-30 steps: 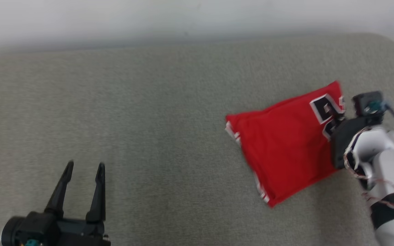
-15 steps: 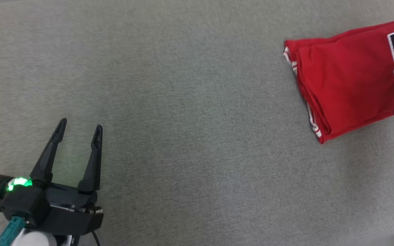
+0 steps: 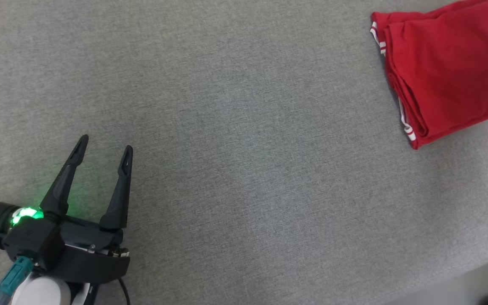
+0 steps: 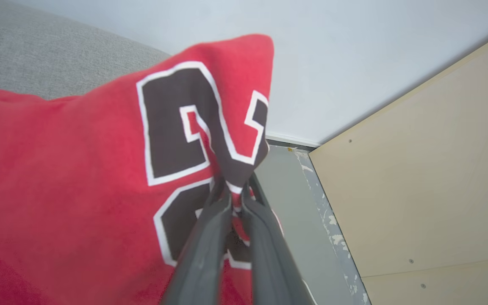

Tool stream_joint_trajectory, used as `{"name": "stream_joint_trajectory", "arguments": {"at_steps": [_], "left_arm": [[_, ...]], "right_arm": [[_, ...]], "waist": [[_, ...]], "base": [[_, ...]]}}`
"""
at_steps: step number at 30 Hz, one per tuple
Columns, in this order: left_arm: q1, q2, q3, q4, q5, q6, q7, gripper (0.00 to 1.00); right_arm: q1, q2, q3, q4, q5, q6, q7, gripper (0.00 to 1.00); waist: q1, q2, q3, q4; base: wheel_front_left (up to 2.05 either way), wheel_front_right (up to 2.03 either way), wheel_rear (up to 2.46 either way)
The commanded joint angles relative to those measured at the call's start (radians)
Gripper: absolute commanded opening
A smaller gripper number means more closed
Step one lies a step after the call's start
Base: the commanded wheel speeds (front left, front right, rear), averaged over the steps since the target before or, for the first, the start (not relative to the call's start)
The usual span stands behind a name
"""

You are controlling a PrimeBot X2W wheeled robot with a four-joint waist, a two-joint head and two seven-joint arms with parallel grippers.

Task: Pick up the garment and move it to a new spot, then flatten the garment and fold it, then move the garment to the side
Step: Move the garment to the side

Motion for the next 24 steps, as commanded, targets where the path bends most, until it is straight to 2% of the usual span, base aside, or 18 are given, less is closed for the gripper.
{"name": "stream_joint_trajectory", "arguments": {"at_steps": [1, 2, 3, 9, 13, 20, 24], "left_arm": [[-0.012, 0.005, -0.001, 0.004, -0.012, 0.003, -0.003, 1.00], [-0.015, 0.005, -0.003, 0.008, -0.017, 0.003, -0.006, 1.00], [-0.018, 0.005, -0.007, 0.014, -0.017, 0.003, -0.010, 1.00], [-0.012, -0.010, -0.009, 0.047, -0.028, 0.005, -0.033, 1.00], [0.011, -0.033, -0.018, 0.081, -0.035, 0.006, -0.047, 1.00], [0.097, -0.098, -0.005, 0.158, -0.053, 0.014, -0.056, 1.00], [0.141, -0.118, 0.013, 0.175, -0.046, 0.015, -0.056, 1.00]], "right_arm": [[-0.010, 0.007, 0.005, -0.001, -0.013, -0.002, -0.012, 0.47], [-0.012, 0.011, 0.005, 0.000, -0.022, -0.002, -0.025, 0.89], [-0.016, 0.013, -0.003, -0.004, -0.049, -0.002, -0.047, 1.00], [-0.001, 0.035, -0.011, -0.016, -0.105, -0.002, -0.090, 1.00], [0.036, 0.045, 0.004, -0.033, -0.095, -0.002, -0.124, 1.00], [0.229, 0.094, 0.021, -0.107, 0.028, -0.002, -0.177, 1.00], [0.326, 0.119, 0.017, -0.158, 0.080, -0.002, -0.183, 1.00]], "waist": [[-0.0001, -0.0003, -0.003, 0.005], [-0.0001, -0.0003, -0.007, 0.010], [-0.0001, -0.0003, -0.014, 0.019], [-0.0001, -0.0003, -0.067, 0.050], [-0.0001, -0.0003, -0.141, 0.083], [-0.0001, -0.0003, -0.339, 0.170], [-0.0001, -0.0003, -0.414, 0.209]], "base": [[0.00, 0.00, 0.00], [0.00, 0.00, 0.00], [0.00, 0.00, 0.00], [0.00, 0.00, 0.00], [0.00, 0.00, 0.00], [0.00, 0.00, 0.00], [0.00, 0.00, 0.00]]}}
